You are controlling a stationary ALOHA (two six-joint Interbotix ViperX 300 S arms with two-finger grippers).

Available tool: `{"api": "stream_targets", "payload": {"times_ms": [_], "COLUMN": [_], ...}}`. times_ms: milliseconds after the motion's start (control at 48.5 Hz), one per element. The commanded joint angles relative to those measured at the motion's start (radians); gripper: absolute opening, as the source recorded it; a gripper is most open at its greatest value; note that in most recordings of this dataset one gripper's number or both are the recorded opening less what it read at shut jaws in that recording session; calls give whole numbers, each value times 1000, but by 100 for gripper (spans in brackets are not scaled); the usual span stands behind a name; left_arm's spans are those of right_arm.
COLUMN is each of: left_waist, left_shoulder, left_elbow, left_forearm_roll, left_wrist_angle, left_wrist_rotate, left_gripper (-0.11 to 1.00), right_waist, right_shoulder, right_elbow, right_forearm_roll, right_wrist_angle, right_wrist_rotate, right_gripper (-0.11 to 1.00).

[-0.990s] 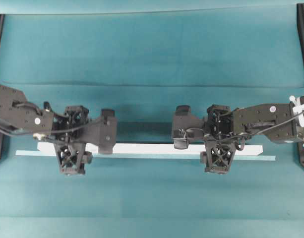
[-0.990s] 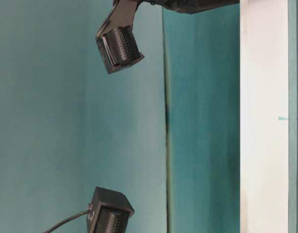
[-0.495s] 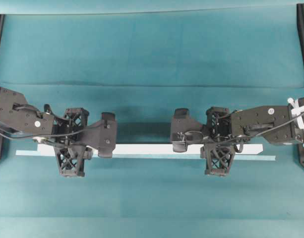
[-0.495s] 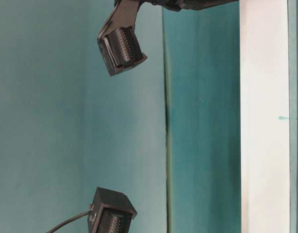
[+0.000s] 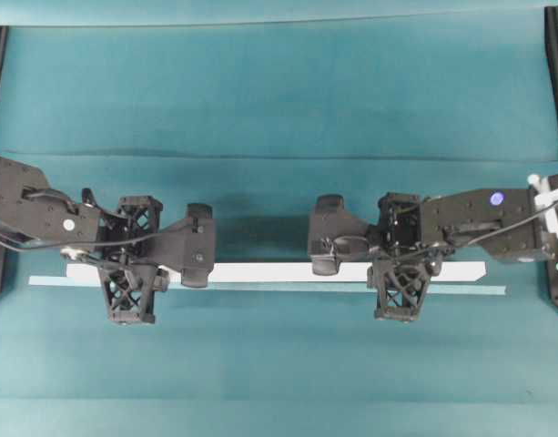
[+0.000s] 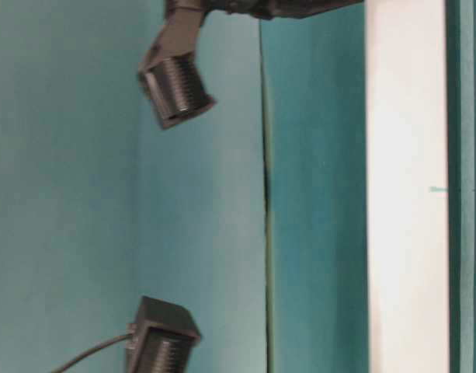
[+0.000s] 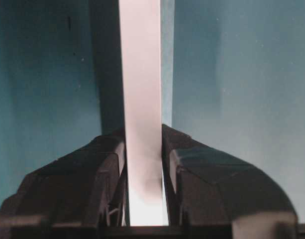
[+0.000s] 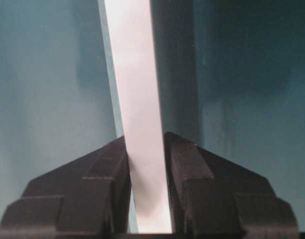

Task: Lift a wooden board with both hands.
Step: 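Lift the board with both grippers and raise it toward the back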

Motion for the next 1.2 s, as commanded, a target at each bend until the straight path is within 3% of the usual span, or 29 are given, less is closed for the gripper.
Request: {"api": "stream_targets", "payload": {"times_ms": [0, 598, 1176], "left_waist": [-2, 8, 35], "left_shoulder": [-46, -204, -229], "left_elbow": [-34, -190, -333], "left_forearm_roll": [0, 0, 2], "left_wrist_angle": [37, 380, 543], "left_wrist_rotate": [-3, -3, 2], "left_gripper": [17, 17, 17], "right_waist": [-9, -29, -43], "right_shoulder": [-23, -155, -172], "right_elbow": [-26, -175, -318], "right_forearm_roll": [2, 3, 2], "right_wrist_angle": [38, 327, 526], "right_wrist_rotate": [17, 49, 43], "right_gripper": [21, 21, 21]}}
